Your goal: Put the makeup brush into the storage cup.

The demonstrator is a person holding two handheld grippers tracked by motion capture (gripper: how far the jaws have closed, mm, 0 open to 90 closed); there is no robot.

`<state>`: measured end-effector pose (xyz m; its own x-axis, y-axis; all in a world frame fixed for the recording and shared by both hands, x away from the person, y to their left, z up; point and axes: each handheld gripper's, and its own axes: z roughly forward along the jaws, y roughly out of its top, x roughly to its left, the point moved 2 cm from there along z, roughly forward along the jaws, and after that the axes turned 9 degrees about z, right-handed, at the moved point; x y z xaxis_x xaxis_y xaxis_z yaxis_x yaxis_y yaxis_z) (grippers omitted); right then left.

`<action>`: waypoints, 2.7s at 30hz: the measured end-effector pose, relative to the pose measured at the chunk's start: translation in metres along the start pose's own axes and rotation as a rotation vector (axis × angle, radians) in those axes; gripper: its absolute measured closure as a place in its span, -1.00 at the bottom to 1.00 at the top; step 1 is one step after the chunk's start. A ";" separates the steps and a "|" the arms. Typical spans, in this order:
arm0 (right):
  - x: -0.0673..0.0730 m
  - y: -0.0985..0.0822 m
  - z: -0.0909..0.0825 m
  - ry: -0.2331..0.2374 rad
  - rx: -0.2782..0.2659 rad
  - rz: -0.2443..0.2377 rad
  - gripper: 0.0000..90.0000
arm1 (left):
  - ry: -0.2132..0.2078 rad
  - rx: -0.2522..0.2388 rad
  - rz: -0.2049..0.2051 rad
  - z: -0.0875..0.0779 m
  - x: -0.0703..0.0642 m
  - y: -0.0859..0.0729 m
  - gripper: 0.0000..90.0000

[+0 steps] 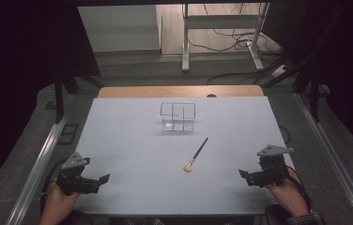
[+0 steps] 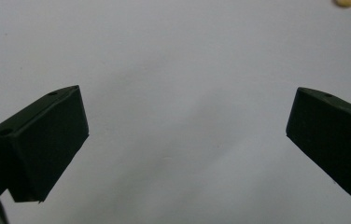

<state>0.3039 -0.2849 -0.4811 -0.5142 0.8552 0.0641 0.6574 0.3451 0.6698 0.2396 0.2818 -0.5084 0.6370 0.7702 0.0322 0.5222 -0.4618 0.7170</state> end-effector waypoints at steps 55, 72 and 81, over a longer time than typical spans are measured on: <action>0.017 0.061 0.046 0.067 0.194 -0.118 -1.00 | 0.005 0.032 -0.011 0.002 -0.001 -0.002 -1.00; 0.022 0.075 0.067 0.083 0.218 -0.161 -1.00 | 0.007 0.035 -0.007 0.002 -0.001 -0.002 -1.00; 0.029 0.083 0.077 0.081 0.230 -0.192 -1.00 | 0.004 0.039 -0.003 0.002 -0.002 -0.001 -1.00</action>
<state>0.3860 -0.2018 -0.4802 -0.6773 0.7355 0.0176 0.6465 0.5837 0.4912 0.2391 0.2799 -0.5110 0.6332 0.7732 0.0331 0.5455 -0.4762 0.6897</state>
